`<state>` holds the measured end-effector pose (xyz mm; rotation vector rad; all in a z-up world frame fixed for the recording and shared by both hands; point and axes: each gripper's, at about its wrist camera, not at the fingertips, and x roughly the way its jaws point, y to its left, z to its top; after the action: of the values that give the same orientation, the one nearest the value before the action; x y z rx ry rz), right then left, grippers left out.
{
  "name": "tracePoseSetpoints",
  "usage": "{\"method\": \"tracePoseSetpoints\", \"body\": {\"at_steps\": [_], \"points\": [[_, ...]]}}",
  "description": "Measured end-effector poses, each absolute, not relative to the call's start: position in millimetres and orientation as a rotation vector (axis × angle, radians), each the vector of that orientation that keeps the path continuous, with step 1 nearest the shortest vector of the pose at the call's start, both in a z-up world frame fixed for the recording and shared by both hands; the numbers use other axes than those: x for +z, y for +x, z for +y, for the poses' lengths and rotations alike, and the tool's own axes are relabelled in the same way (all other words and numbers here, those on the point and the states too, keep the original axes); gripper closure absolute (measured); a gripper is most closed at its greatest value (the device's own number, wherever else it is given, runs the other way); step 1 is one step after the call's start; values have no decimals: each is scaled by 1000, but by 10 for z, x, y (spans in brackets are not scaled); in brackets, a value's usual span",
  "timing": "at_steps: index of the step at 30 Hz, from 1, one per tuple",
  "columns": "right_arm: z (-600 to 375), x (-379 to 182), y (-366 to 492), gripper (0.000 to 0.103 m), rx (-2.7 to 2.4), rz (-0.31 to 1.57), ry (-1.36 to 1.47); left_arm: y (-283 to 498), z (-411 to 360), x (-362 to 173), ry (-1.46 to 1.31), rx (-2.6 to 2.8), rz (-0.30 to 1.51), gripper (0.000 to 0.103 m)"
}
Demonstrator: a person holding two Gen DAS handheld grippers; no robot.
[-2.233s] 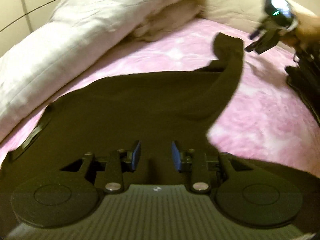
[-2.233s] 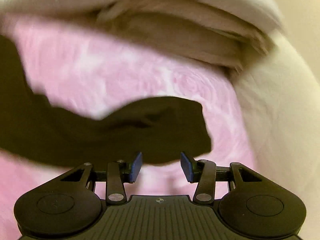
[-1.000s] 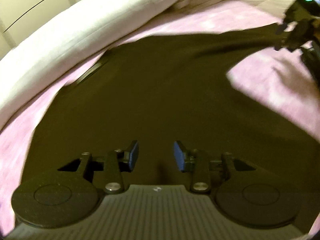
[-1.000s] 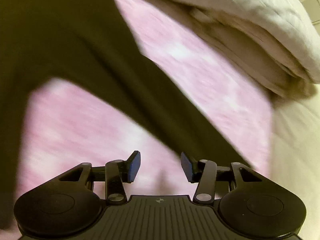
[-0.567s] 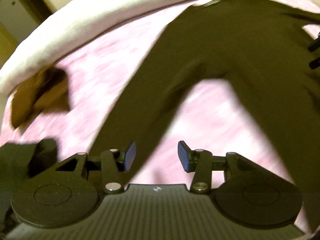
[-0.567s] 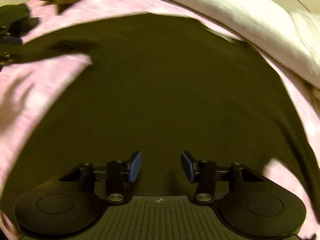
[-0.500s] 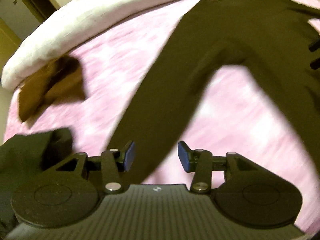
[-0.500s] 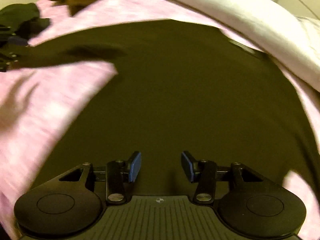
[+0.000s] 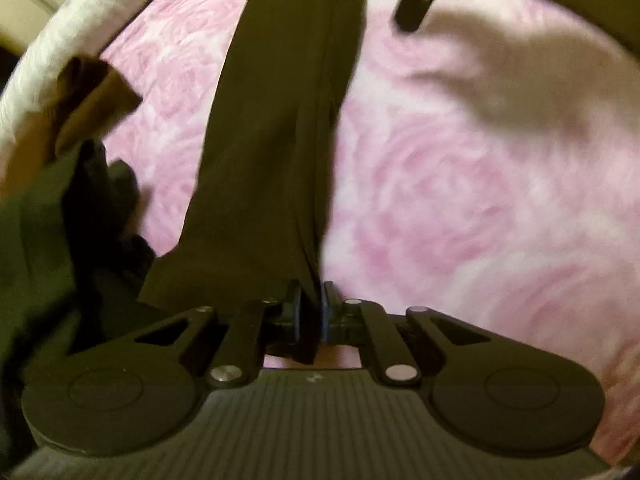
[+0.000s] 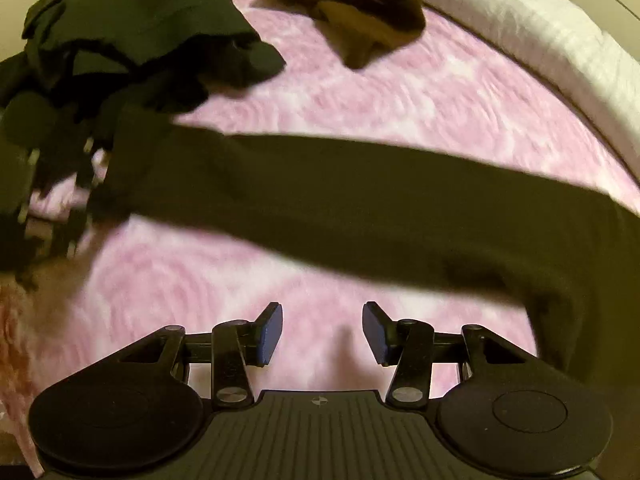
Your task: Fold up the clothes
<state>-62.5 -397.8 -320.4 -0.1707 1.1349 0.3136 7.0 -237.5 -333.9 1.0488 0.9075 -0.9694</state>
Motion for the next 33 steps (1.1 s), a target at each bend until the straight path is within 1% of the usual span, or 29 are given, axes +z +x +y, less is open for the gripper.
{"method": "tracePoseSetpoints", "body": {"at_steps": [1, 3, 5, 7, 9, 11, 13, 18, 21, 22, 26, 29, 31, 33], "points": [[-3947, -3191, -573, 55, 315, 1133, -171, 101, -2346, -3309, 1011, -961, 924, 92], [-3965, -3156, -496, 55, 313, 1125, -162, 161, -2299, -3234, 941, -942, 944, 82], [-4000, -3136, -447, 55, 297, 1113, -153, 209, -2261, -3081, 885, -929, 929, 78], [-4059, -3122, -410, 55, 267, 1105, -133, 341, -2218, -2912, 780, -932, 911, 77], [-4201, -3112, -416, 55, 210, 1087, -102, 468, -2233, -2796, 709, -923, 896, 73], [-4389, -3125, -402, 55, 133, 1058, -68, 566, -2302, -2800, 703, -915, 898, 73], [-4617, -3178, -354, 55, 50, 1036, -25, 648, -2386, -2923, 732, -907, 931, 73], [-5217, -3371, -200, 55, -121, 1002, 135, 660, -2458, -3324, 912, -886, 989, 73], [-5324, -3538, -255, 55, -103, 1139, 188, 688, -2419, -3337, 884, -869, 1012, 72], [-5316, -3521, -309, 55, -84, 1150, 178, 695, -2416, -3334, 877, -864, 1018, 72], [-5271, -3203, -476, 55, -59, 1022, 70, 656, -2451, -3340, 911, -861, 1008, 72], [-5349, -3113, -294, 55, -58, 939, 85, 640, -2477, -3363, 930, -858, 1003, 72], [-5406, -3221, -116, 55, -60, 964, 127, 647, -2483, -3367, 926, -849, 1008, 72], [-5443, -3428, 11, 55, -50, 1065, 140, 647, -2484, -3351, 922, -842, 1009, 72]]}}
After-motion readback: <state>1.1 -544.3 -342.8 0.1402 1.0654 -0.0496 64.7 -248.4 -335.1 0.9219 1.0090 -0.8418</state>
